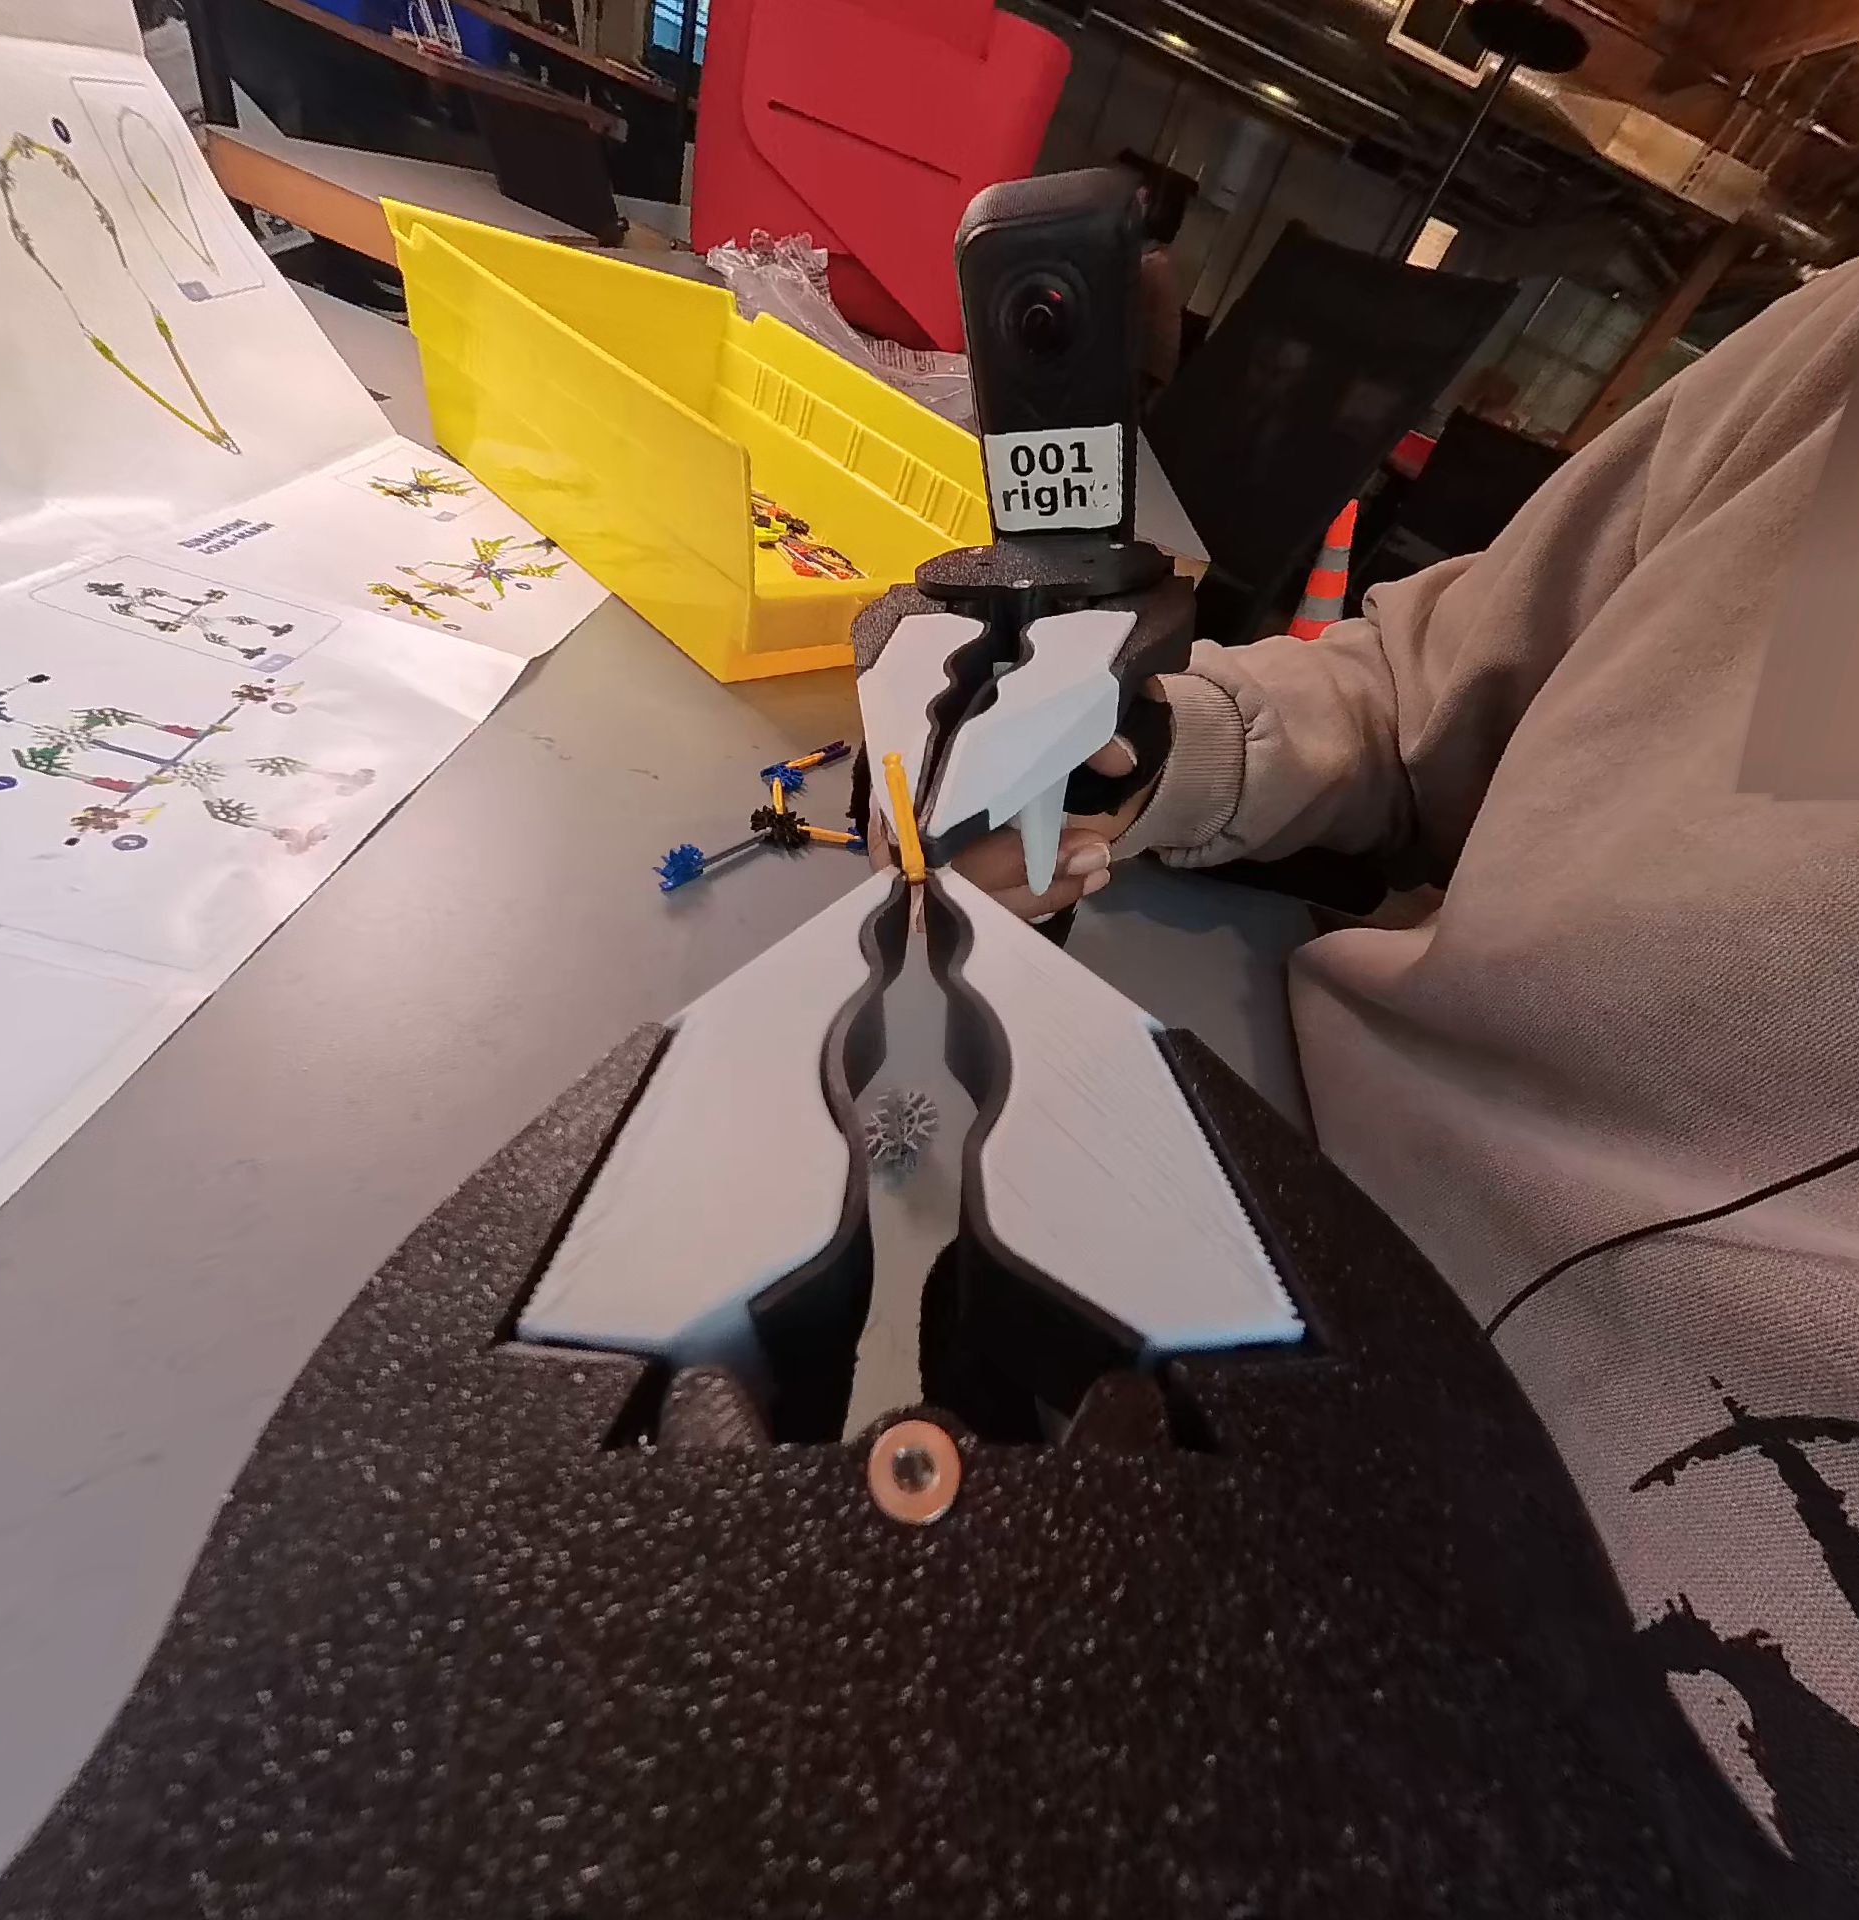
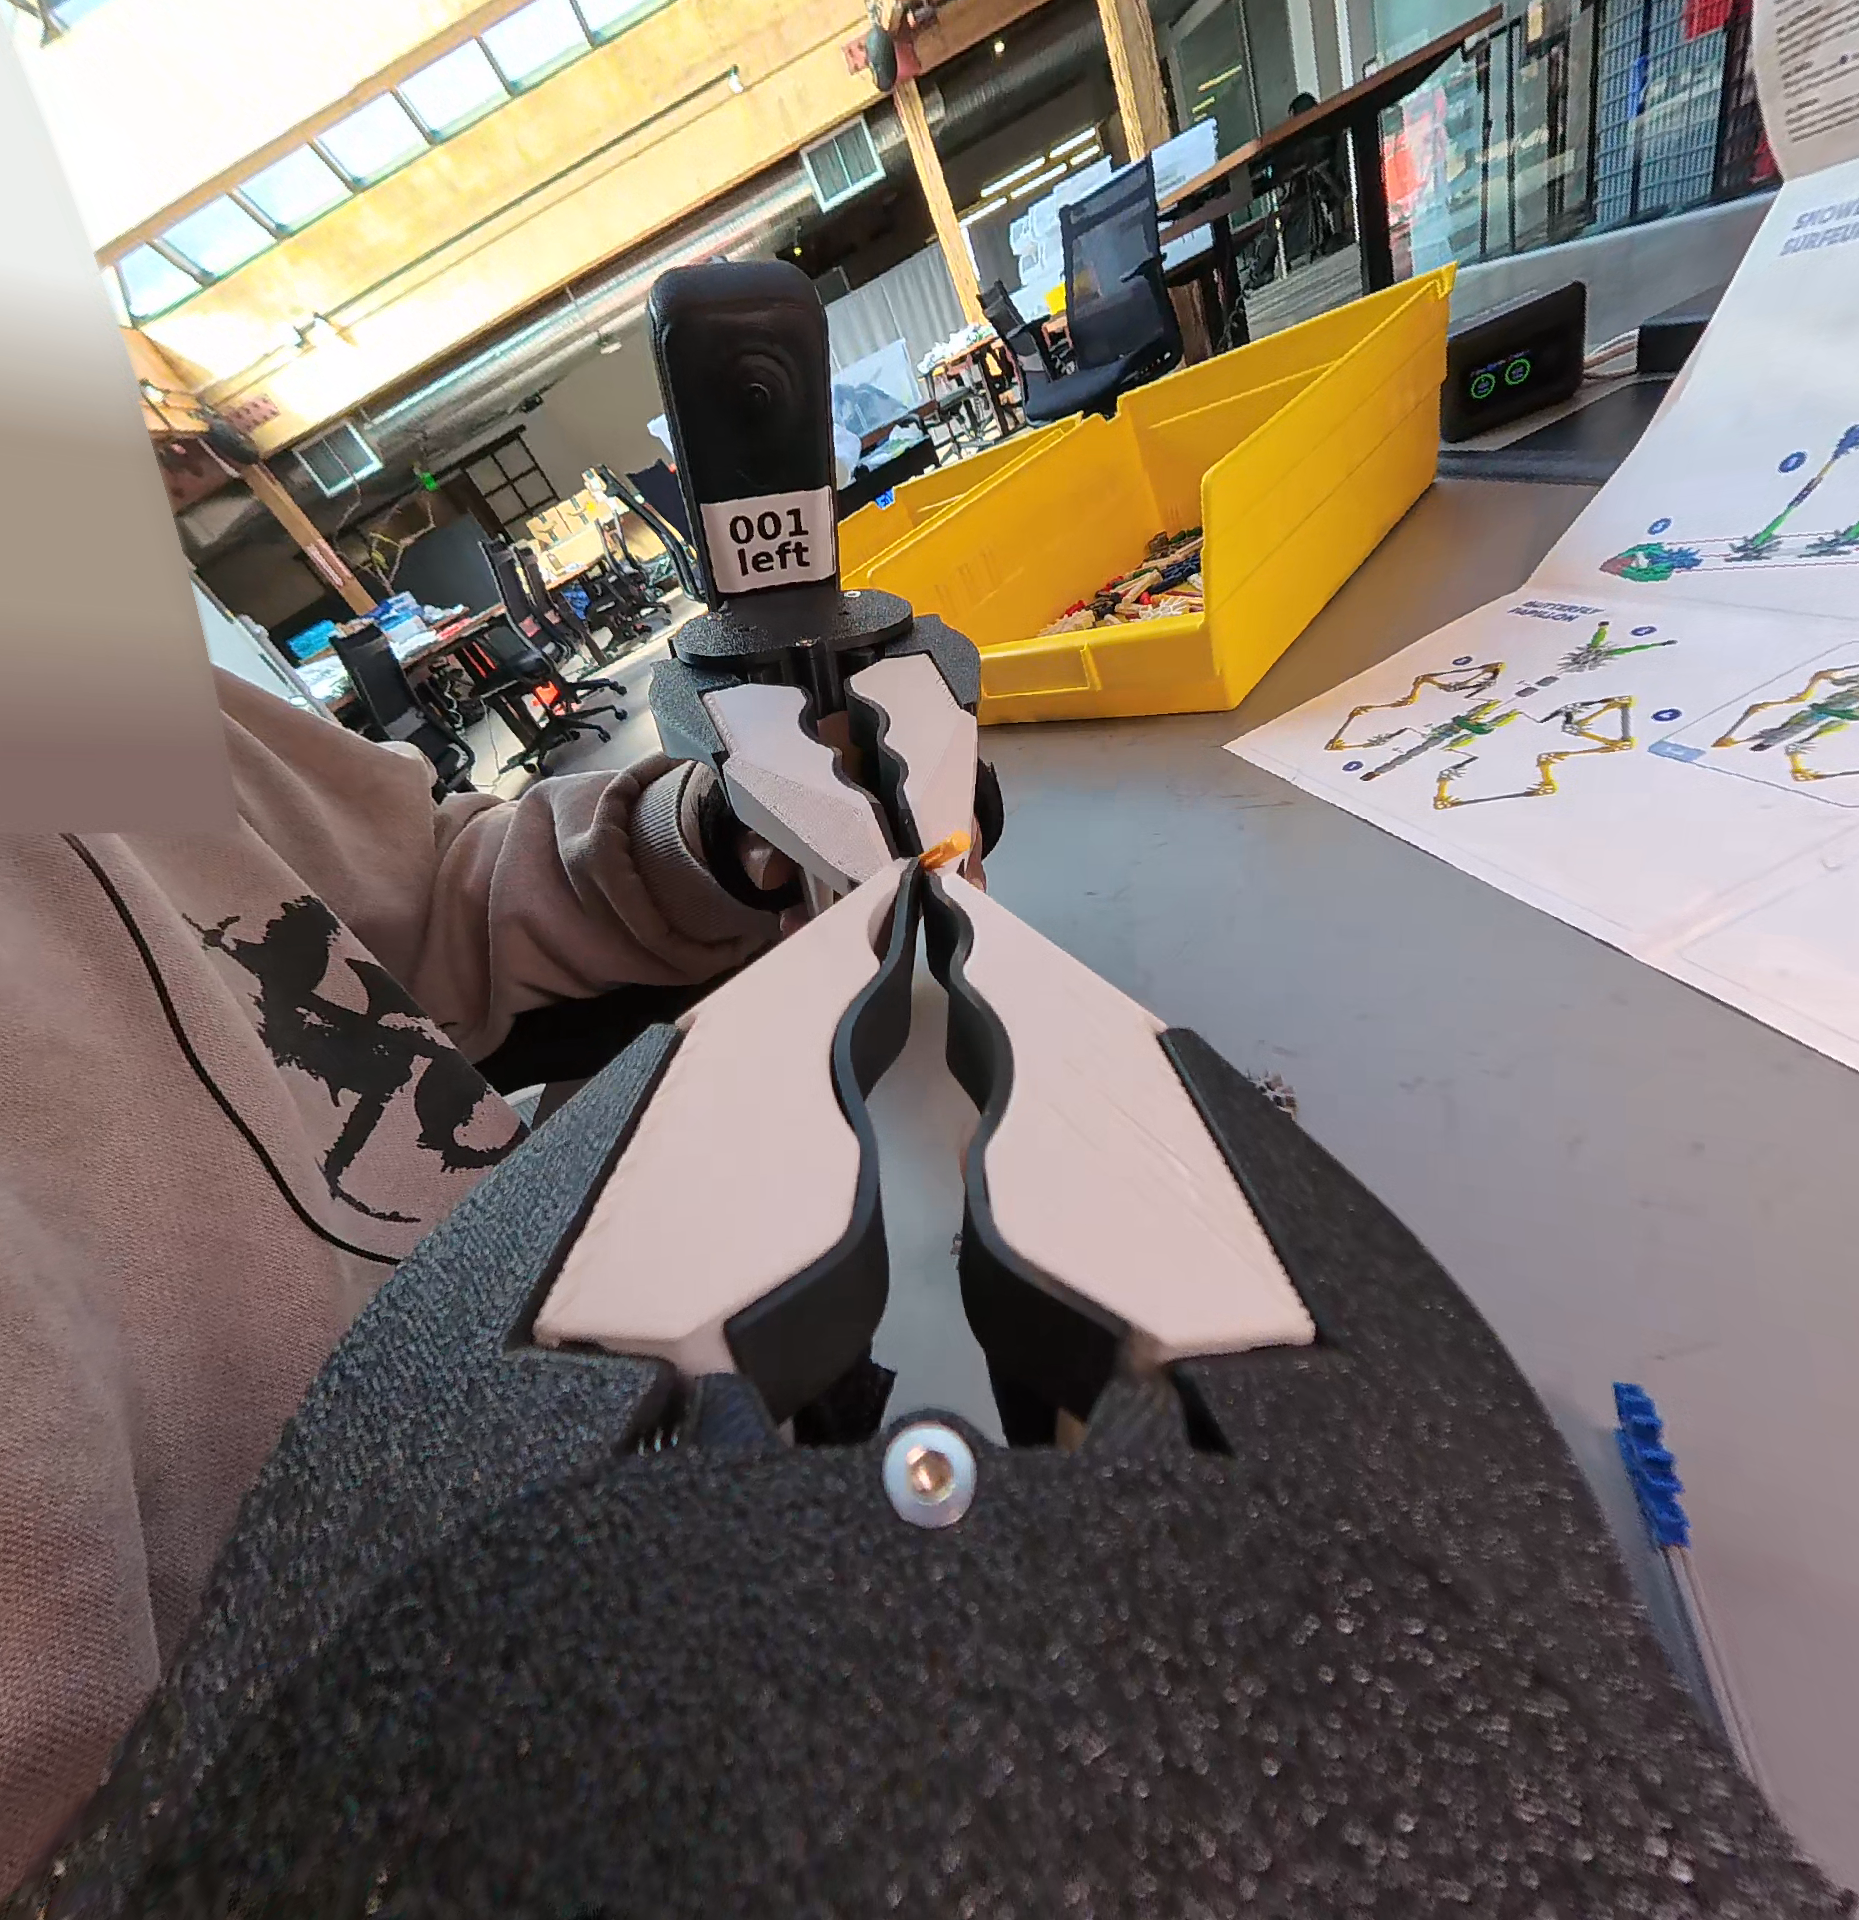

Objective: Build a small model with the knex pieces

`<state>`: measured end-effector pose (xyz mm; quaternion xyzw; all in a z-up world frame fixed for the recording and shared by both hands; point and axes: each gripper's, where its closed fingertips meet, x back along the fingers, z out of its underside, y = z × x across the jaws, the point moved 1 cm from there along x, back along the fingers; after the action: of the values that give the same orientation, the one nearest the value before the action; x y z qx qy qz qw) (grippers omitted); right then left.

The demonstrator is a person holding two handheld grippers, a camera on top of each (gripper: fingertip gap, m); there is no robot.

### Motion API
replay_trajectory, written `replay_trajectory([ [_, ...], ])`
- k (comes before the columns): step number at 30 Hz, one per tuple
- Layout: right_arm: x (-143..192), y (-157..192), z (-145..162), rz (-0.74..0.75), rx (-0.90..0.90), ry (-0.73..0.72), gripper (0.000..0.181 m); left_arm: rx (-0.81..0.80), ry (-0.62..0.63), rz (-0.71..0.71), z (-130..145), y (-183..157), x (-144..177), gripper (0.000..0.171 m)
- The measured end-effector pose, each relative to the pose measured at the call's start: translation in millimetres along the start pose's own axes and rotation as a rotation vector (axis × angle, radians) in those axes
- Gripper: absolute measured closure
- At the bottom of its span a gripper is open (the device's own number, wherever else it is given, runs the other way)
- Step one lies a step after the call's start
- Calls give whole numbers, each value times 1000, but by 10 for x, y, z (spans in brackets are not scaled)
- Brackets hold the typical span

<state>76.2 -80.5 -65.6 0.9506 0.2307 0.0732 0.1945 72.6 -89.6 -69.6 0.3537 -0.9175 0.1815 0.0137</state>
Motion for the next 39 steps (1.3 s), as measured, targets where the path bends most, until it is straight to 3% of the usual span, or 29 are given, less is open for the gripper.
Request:
replay_trajectory([
  [10, 60, -69, 45, 29, 49, 70, 174, -96, 85, -47, 89, 59, 40, 170],
  [12, 102, -105, 140, 40, 106, 174, 166, -138, 126, -73, 131, 94, 66, 170],
  [18, 198, -172, 781, 50, 273, 670, 152, -168, 208, -122, 244, 225, 131, 170],
  [21, 139, -158, 958, 67, 354, 767, 153, -170, 260, -124, 339, 253, 131, 170],
  [23, 116, -159, 961, 85, 410, 773, 165, -164, 315, -105, 437, 233, 119, 170],
  [28, 136, -131, 882, 61, 442, 702, 165, -157, 485, -48, 767, 160, 79, 169],
  [31, 140, -83, 673, 35, 423, 556, 165, -161, 552, -40, 905, 141, 57, 169],
  [39, 158, 163, 36, -118, 171, 99, 166, -151, 523, -50, 852, 146, 49, 160],
])
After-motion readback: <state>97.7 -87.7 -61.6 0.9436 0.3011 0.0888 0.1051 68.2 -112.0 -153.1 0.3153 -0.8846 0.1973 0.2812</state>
